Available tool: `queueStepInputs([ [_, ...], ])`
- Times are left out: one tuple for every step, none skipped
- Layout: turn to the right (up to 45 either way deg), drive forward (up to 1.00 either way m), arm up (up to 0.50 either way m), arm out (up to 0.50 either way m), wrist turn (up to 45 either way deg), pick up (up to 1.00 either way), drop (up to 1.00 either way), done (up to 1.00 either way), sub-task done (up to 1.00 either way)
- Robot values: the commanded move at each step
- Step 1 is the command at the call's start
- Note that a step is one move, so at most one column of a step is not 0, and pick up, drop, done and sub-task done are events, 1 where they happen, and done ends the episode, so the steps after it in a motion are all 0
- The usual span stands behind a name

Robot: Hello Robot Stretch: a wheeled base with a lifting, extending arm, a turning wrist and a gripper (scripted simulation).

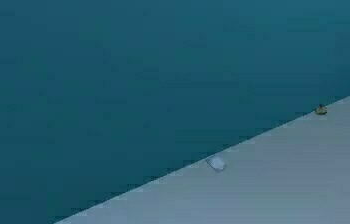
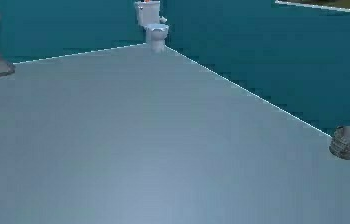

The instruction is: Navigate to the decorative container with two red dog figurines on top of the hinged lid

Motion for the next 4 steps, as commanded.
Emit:
queueStepInputs([
  [45.0,0.0,0.0,0.0,0.0,0.0,0.0,0.0,0.0],
  [3.0,0.0,0.0,0.0,0.0,0.0,0.0,0.0,0.0],
  [0.0,1.0,0.0,0.0,0.0,0.0,0.0,0.0,0.0],
  [0.0,1.0,0.0,0.0,0.0,0.0,0.0,0.0,0.0],
])
